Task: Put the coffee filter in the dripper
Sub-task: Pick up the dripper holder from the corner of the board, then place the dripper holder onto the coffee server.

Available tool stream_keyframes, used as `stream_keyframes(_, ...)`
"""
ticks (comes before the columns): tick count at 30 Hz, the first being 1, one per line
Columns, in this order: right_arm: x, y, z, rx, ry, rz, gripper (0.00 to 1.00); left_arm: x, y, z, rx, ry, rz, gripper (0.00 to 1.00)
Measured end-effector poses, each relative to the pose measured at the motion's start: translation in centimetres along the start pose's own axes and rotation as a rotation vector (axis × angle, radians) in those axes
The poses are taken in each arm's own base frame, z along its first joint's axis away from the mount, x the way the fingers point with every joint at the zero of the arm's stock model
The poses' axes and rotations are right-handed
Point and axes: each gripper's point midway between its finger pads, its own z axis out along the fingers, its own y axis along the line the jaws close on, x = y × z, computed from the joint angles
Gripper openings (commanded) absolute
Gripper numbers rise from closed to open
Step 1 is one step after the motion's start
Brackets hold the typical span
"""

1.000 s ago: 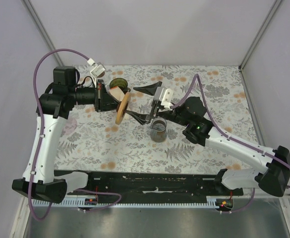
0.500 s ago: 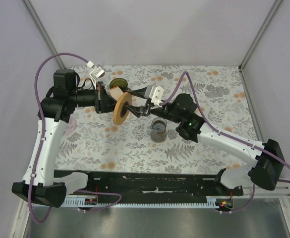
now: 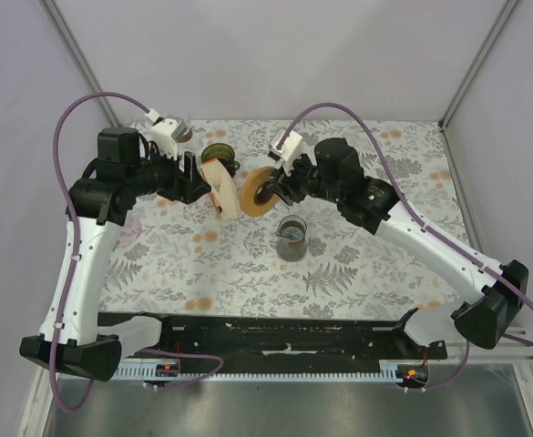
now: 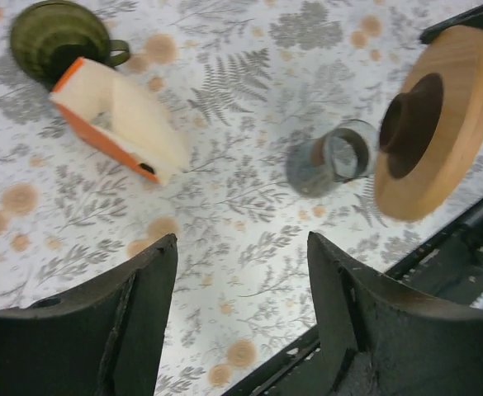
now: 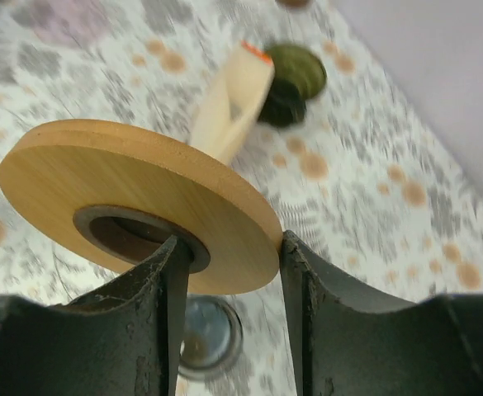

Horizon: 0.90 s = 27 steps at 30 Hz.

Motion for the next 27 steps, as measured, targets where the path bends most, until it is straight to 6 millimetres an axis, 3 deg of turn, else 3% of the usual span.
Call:
stream_keyframes(3, 4.7, -2.3, -1.4, 0.060, 0.222, 0.051, 0.00, 0.3, 1.9, -0.2, -0.104, 0.016, 0.025, 0.70)
stream_keyframes(8, 11.5, -2.6, -2.3, 0.044, 0.552, 0.105, 0.00, 0.9, 3.7, -0.7, -0.201, 0.029, 0.064, 0.69)
stream_keyframes(13, 15.8, -2.7, -1.7, 0.020, 0.782, 0.129, 0.00, 2.1, 4.5, -1.1, -0.249, 0.049, 0.083, 0.68)
stream_keyframes(18, 16.9, -2.2, -2.7, -0.017, 0.873, 0.141, 0.00, 2.8, 5.0, -1.6, -0.283, 0.057, 0.107, 0.67)
stream_keyframes(27, 15.7, -1.8, -4.1, -0.055, 0.899, 0.137, 0.00, 2.6, 4.9, -2.0, -0.288, 0.048, 0.128, 0.67)
